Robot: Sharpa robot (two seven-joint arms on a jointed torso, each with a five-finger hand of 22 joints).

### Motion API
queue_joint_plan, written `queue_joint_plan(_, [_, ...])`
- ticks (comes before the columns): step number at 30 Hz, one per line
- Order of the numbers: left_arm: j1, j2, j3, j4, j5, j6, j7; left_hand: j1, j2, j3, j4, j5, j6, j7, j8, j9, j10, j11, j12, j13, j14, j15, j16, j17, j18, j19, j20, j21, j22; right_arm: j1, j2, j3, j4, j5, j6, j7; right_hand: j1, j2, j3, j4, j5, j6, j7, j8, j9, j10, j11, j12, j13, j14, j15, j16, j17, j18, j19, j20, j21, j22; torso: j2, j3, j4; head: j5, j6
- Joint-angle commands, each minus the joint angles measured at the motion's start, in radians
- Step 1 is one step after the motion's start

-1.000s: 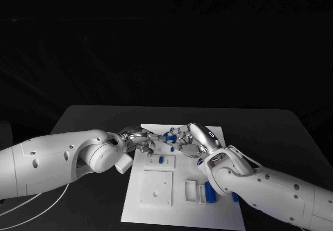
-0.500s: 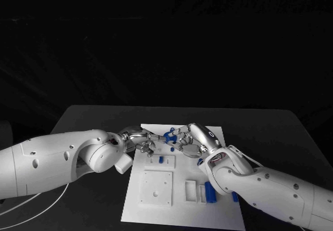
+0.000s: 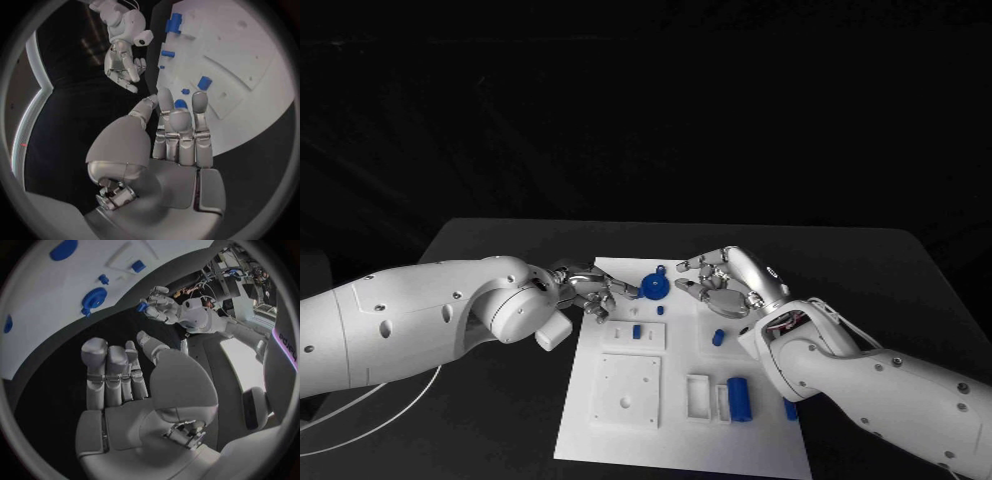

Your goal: Assemble the parts on the task board

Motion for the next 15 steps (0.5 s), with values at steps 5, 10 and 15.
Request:
queue_joint_plan(5, [0.031, 0.021, 0.001, -0.014, -0.203, 0.0, -0.209, -0.003, -0.001, 0.01, -0.025, 0.018, 0.084, -0.061, 0.001, 0.686, 0.05, -0.01, 0.044, -0.001, 0.027, -0.004, 0.006, 0.02, -0.007, 0.017, -0.001, 0.01, 0.01, -0.004, -0.064, 0.038, 0.034, 0.108, -0.011, 0.041, -0.002, 0.002, 0.003, -0.013, 0.008, 0.0, 0.004, -0.004, -0.001, -0.009, -0.001, 0.007, -0.004, -0.003, 0.002, -0.004, -0.003, 0.005, 0.015, 0.008, -0.004, 0.088, -0.008, 0.0064, -0.0094, 0.01, -0.004])
queue_joint_plan(10, [0.042, 0.038, -0.001, -0.027, -0.285, 0.007, -0.259, -0.004, -0.008, 0.012, -0.03, 0.047, 0.092, -0.062, 0.001, 0.689, 0.05, -0.01, 0.061, -0.006, 0.03, -0.003, 0.017, 0.049, -0.007, 0.019, 0.0, 0.014, 0.012, -0.002, -0.092, 0.062, 0.04, 0.146, -0.005, 0.034, -0.003, 0.0, 0.006, -0.021, 0.013, 0.001, 0.004, -0.004, -0.001, -0.011, -0.001, 0.01, -0.009, -0.005, 0.002, -0.001, -0.005, 0.005, 0.015, 0.008, -0.002, 0.089, -0.015, 0.0112, -0.0131, 0.018, -0.014])
queue_joint_plan(15, [0.046, 0.056, -0.002, -0.04, -0.364, 0.011, -0.301, -0.005, -0.01, 0.015, -0.033, 0.055, 0.103, -0.064, 0.002, 0.693, 0.05, -0.01, 0.081, -0.008, 0.035, -0.002, 0.034, 0.084, -0.003, 0.021, 0.003, 0.019, 0.014, 0.008, -0.111, 0.078, 0.032, 0.182, 0.003, 0.027, -0.003, 0.0, 0.007, -0.025, 0.022, 0.001, 0.005, -0.004, -0.001, -0.012, -0.001, 0.012, -0.01, -0.006, 0.002, 0.001, -0.006, 0.005, 0.014, 0.008, -0.003, 0.089, -0.02, 0.015, -0.0142, 0.022, -0.022])
